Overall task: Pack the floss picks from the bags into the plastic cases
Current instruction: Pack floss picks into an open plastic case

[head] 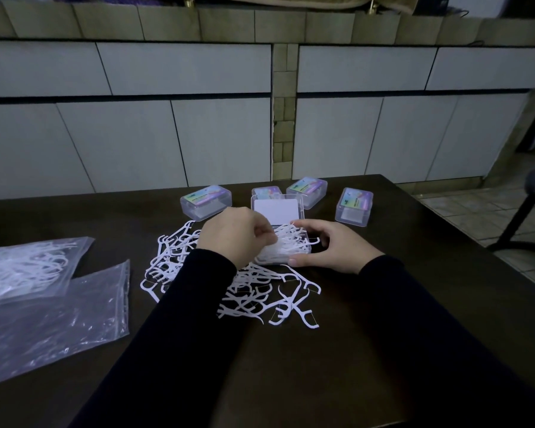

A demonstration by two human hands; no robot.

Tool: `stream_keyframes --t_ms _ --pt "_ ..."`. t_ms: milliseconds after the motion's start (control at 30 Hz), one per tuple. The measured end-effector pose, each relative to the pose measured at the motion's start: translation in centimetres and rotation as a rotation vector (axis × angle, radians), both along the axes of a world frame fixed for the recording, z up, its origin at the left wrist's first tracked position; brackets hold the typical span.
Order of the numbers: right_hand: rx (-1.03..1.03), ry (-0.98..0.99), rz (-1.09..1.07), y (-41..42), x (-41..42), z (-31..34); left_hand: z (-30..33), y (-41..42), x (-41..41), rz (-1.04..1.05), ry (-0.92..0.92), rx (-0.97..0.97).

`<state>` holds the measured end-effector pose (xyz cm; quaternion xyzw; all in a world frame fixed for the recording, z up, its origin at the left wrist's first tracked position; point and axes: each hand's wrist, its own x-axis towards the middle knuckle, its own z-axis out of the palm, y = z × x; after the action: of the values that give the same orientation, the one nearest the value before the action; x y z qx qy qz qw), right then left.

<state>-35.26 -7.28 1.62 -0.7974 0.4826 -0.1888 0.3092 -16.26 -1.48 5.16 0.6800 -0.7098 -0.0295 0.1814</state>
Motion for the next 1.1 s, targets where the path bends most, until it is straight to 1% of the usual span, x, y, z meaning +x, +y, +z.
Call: stream_keyframes --t_ms 133,233,333,433,500,600,733,800,900,1033,1100 --pt "0.006 -0.009 -0.010 -0.1 0.0 -0.1 -0.2 0.0 -1.2 -0.044 -0.006 -0.128" --pt "-0.001 -0.021 0.008 -0.2 0.0 -0.2 -0.1 0.3 -2.0 -0.119 -0.025 -0.077" --pt "-0.004 -0.030 0.001 -0.1 0.0 -0.2 -0.3 0.2 -2.0 -0.117 -0.038 -0.005" --pt "0.006 -0.026 -0.013 0.1 0.1 0.0 -0.2 0.3 -1.5 -0.126 -0.045 0.005" --pt "0.004 -0.015 -0.010 0.1 0.1 0.1 -0.1 0.3 -1.1 -0.137 -0.017 0.004" --pt "-0.006 0.001 -0.006 0.2 0.1 0.2 0.0 0.2 0.0 -0.103 0.066 -0.023" --pt "-0.006 0.005 -0.004 0.2 0.1 0.1 -0.3 -0.1 0.7 -0.079 0.074 0.021" --pt "-0.005 0.001 -0.004 0.2 0.0 0.1 -0.3 -0.3 1.2 -0.067 0.142 0.008" --pt "-0.001 -0.002 -0.002 0.2 0.1 0.1 -0.1 -0.1 2.7 0.025 0.271 -0.041" --pt "0.002 -0.003 -0.001 0.2 0.1 0.1 -0.5 -0.2 3.5 0.105 0.221 0.080" --pt "0.000 0.002 -0.002 0.3 0.1 0.2 -0.8 -0.4 3.3 0.108 0.233 0.090"
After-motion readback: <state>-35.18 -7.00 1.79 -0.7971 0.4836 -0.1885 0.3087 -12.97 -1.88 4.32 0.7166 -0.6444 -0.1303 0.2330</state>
